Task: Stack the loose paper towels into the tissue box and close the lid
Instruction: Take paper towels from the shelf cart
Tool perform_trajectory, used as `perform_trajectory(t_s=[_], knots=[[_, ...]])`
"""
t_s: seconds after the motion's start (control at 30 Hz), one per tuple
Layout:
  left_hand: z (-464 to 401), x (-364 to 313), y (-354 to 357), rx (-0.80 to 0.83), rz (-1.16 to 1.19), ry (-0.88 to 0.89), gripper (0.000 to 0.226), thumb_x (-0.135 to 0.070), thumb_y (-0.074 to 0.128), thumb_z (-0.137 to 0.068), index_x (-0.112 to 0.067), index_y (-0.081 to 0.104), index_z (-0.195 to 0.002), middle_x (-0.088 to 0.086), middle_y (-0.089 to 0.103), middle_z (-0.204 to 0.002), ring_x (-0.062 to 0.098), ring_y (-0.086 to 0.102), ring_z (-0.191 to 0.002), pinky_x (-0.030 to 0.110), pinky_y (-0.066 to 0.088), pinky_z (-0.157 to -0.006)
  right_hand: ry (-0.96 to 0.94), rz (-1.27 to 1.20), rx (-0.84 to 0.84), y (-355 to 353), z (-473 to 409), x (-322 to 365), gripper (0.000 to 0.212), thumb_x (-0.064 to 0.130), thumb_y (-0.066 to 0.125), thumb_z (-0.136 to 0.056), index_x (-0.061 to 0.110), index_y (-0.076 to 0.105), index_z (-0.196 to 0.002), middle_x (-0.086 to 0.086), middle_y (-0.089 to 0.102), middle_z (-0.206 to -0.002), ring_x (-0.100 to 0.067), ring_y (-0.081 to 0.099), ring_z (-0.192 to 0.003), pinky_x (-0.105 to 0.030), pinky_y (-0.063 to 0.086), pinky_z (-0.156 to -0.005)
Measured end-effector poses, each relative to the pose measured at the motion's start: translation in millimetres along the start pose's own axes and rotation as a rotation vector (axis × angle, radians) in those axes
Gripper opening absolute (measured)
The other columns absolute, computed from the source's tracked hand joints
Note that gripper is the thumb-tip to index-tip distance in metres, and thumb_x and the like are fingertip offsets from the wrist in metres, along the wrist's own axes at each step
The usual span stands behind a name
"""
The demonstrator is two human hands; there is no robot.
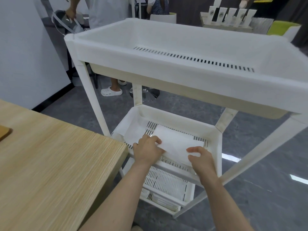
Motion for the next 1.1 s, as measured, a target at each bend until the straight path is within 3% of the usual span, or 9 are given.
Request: perform_trajectory(t_s=[0.13, 0.27, 0.4, 0.53, 0.67, 0.8, 0.87, 1.0, 1.1], knots=[[6, 1, -1, -0.004, -0.053, 0.02, 0.027, -0.038, 0.066, -0.087, -0.029, 0.061, -0.112, -0.003, 0.048, -0.125, 0.015, 0.056, -0.105, 0.031, 0.022, -0.089, 0.035, 0.025, 0.016, 4, 2, 0, 0.023, 0.004, 0.051, -0.087, 0.022, 0.063, -0.095, 0.016, 0.047, -0.078, -0.004, 0.044, -0.056, -0.021, 0.037, -0.05], [4, -2, 1, 0.081, -0.024, 0.013, 0.034, -0.036, 0.07, -0.084, -0.026, 0.057, -0.113, -0.001, 0.042, -0.125, 0.02, 0.053, -0.106, 0.033, 0.028, -0.098, 0.068, -0.033, 0.018, 6, 2, 1, 0.021, 0.003, 0.053, -0.087, 0.02, 0.063, -0.094, 0.011, 0.049, -0.073, -0.01, 0.045, -0.054, -0.023, 0.038, -0.051], [2, -9, 2, 0.175, 0.289, -0.011, 0.043, -0.036, 0.079, -0.078, -0.019, 0.057, -0.111, 0.001, 0.039, -0.122, 0.022, 0.051, -0.111, 0.034, 0.04, -0.101, 0.069, -0.057, -0.012, 6, 0, 1, 0.022, 0.002, 0.055, -0.087, 0.021, 0.061, -0.097, 0.015, 0.049, -0.085, -0.008, 0.048, -0.06, -0.024, 0.042, -0.054], [0, -13, -1, 0.106, 0.589, -0.024, 0.044, -0.041, 0.075, -0.081, -0.014, 0.061, -0.113, 0.0, 0.045, -0.126, 0.013, 0.048, -0.109, 0.024, 0.035, -0.09, 0.066, -0.061, -0.011, 8, -2, 1, 0.025, 0.001, 0.055, -0.086, 0.023, 0.06, -0.097, 0.015, 0.047, -0.086, -0.009, 0.051, -0.061, -0.024, 0.043, -0.05], [-2, -11, -4, 0.028, 0.682, -0.084, 0.039, -0.038, 0.073, -0.084, -0.009, 0.066, -0.109, 0.004, 0.064, -0.114, 0.021, 0.059, -0.111, 0.04, 0.05, -0.095, 0.054, 0.005, 0.001, 10, -3, -1, 0.026, 0.002, 0.054, -0.086, 0.024, 0.059, -0.098, 0.012, 0.049, -0.083, -0.013, 0.054, -0.06, -0.027, 0.046, -0.056], [-4, -7, 0, 0.031, 0.6, -0.134, 0.042, -0.013, 0.07, -0.087, -0.005, 0.057, -0.126, 0.01, 0.058, -0.114, 0.029, 0.06, -0.108, 0.045, 0.052, -0.093, 0.036, 0.08, 0.006, 12, -4, -2, 0.028, 0.004, 0.053, -0.086, 0.028, 0.057, -0.1, 0.01, 0.049, -0.092, -0.016, 0.058, -0.065, -0.027, 0.045, -0.056], [-5, -8, 2, 0.071, 0.618, -0.164, 0.051, -0.006, 0.068, -0.087, -0.004, 0.049, -0.135, 0.014, 0.055, -0.121, 0.033, 0.06, -0.109, 0.043, 0.056, -0.087, 0.026, 0.098, 0.004, 12, -3, -2, 0.029, 0.004, 0.053, -0.086, 0.028, 0.057, -0.101, 0.011, 0.049, -0.093, -0.015, 0.058, -0.066, -0.027, 0.044, -0.056], [-3, -14, 6, 0.154, 0.723, -0.198, 0.059, -0.002, 0.064, -0.089, -0.005, 0.04, -0.143, 0.015, 0.047, -0.135, 0.038, 0.066, -0.098, 0.026, 0.058, -0.054, 0.019, 0.109, 0.001, 12, -2, -1, 0.029, 0.004, 0.052, -0.087, 0.029, 0.057, -0.102, 0.006, 0.05, -0.107, -0.014, 0.058, -0.068, -0.028, 0.045, -0.056], [-2, -16, 7, 0.147, 0.676, -0.149, 0.057, 0.004, 0.053, -0.092, -0.012, 0.04, -0.144, 0.014, 0.055, -0.125, 0.031, 0.067, -0.089, 0.035, 0.061, -0.06, 0.02, 0.098, 0.01, 12, 0, -1, 0.03, 0.004, 0.051, -0.087, 0.029, 0.057, -0.101, 0.006, 0.049, -0.108, -0.016, 0.058, -0.07, -0.028, 0.045, -0.057]])
Point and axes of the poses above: each hand's wrist, its own z-axis away from the middle knuckle, its own y-axis out of the palm, x = y × z, the point moved 6 cm from there along -z, towards the middle knuckle
